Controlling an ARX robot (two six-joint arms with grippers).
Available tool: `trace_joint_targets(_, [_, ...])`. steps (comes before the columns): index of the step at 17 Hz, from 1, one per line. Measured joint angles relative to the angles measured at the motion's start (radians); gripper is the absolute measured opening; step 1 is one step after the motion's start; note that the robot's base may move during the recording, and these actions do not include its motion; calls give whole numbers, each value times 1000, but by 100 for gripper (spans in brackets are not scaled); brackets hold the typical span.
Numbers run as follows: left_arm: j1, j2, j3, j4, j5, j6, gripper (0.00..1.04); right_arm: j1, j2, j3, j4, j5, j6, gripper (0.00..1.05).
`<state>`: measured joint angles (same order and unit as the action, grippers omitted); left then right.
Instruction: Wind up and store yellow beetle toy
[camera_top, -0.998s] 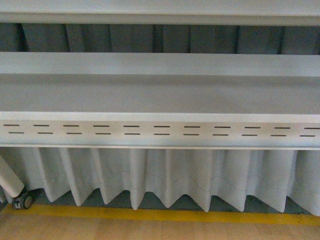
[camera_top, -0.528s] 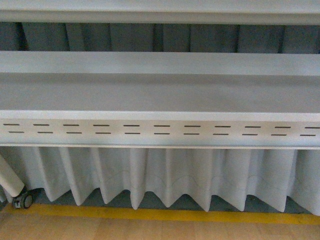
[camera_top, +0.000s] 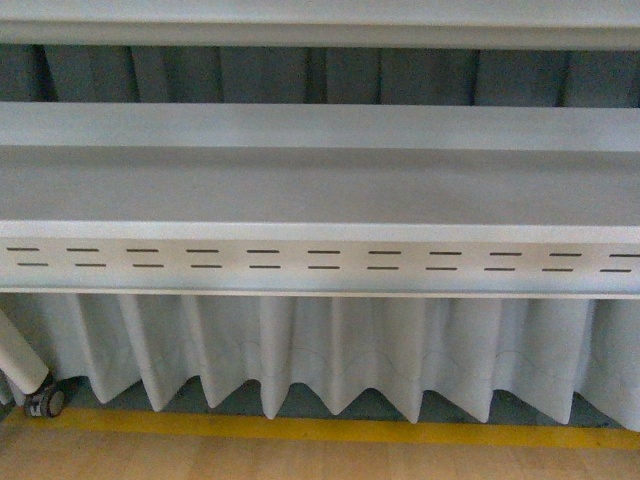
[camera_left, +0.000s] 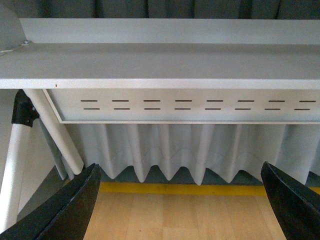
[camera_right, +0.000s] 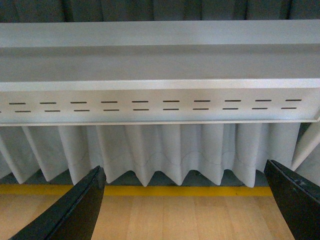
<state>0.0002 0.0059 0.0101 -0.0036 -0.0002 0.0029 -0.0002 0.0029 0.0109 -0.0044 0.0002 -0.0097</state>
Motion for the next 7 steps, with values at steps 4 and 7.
trace_joint_targets(4, [0, 0, 0, 0, 0, 0, 98, 0, 0, 0, 0, 0, 0, 98])
trace_joint_targets(7, [0, 0, 0, 0, 0, 0, 98, 0, 0, 0, 0, 0, 0, 98])
